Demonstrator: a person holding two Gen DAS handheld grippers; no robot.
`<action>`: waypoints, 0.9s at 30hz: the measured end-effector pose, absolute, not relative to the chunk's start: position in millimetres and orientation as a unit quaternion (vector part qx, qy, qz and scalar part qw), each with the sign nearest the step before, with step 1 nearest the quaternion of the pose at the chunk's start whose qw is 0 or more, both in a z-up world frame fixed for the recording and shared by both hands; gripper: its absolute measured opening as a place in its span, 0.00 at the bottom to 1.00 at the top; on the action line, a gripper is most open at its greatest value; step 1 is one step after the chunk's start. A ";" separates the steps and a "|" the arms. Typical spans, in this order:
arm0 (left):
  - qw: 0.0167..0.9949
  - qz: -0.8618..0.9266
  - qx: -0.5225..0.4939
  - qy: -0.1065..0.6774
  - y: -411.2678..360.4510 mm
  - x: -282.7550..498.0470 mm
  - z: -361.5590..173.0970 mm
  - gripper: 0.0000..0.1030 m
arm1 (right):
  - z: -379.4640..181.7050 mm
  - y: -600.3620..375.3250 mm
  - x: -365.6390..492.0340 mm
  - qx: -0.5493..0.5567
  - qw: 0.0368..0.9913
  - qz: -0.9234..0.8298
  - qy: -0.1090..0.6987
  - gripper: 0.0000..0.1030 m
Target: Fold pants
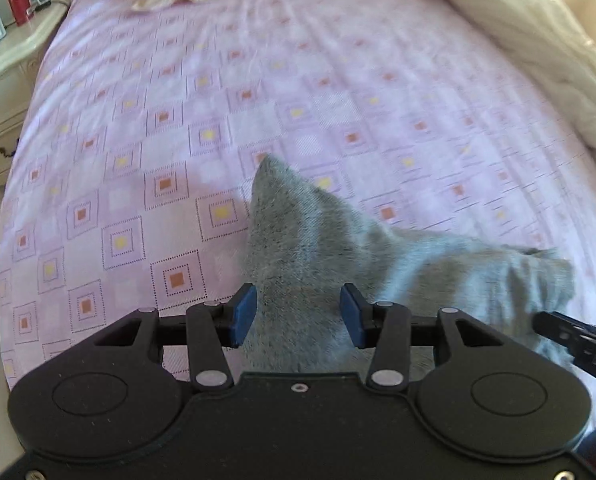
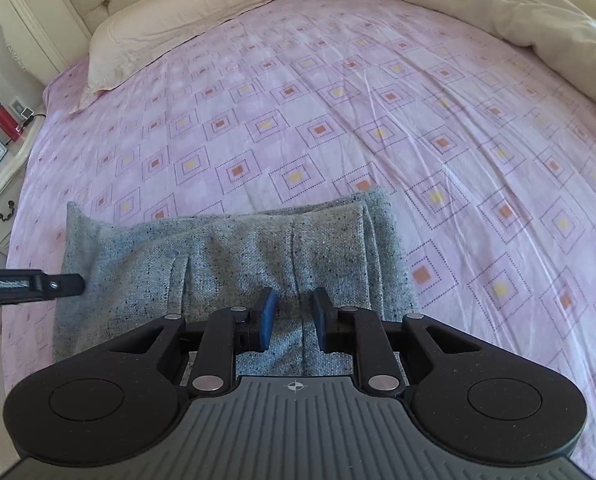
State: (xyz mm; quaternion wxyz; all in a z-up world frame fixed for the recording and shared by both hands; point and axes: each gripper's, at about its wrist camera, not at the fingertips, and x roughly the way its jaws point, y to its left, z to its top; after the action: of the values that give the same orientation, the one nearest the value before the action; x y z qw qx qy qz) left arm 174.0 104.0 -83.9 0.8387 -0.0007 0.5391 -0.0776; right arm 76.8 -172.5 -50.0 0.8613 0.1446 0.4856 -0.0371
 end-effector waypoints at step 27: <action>0.835 -0.074 -0.015 0.545 126.9 171.8 -92.4 0.64 | -32.0 -181.1 73.0 0.165 0.866 -0.004 0.471 0.38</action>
State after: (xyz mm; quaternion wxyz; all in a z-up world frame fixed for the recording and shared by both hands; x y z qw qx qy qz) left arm 171.8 126.9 -92.4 0.8351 -0.0155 0.5449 -0.0740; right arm 73.0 -181.1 -32.0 0.8665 0.1652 0.4711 -0.0037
